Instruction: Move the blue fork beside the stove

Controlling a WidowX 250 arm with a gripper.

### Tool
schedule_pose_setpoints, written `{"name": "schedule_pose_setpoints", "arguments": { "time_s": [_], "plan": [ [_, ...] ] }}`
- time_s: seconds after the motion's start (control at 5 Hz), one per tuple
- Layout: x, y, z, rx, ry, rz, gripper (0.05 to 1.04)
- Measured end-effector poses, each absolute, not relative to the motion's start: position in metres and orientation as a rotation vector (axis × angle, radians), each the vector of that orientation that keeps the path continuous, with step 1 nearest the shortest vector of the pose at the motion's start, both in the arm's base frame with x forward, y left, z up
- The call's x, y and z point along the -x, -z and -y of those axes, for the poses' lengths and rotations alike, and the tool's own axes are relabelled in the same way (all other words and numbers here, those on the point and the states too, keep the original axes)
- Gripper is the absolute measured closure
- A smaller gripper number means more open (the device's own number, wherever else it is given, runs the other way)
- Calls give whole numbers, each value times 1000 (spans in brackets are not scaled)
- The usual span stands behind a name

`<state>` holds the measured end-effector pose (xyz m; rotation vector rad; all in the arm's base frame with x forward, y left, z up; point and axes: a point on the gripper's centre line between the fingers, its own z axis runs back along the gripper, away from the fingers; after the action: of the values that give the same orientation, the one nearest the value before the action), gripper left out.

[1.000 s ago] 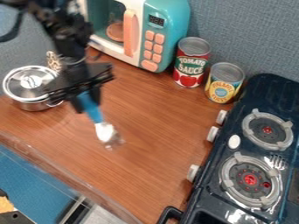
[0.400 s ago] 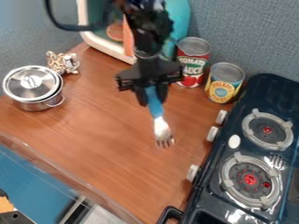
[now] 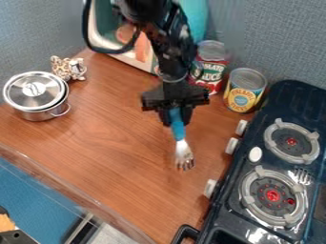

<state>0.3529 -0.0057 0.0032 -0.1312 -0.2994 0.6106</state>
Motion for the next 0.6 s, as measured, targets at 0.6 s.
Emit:
{"name": "schedule_pose_setpoints", "arguments": {
  "time_s": [0.6],
  "plan": [
    [-360, 26, 3, 94, -618, 250, 307]
  ]
}}
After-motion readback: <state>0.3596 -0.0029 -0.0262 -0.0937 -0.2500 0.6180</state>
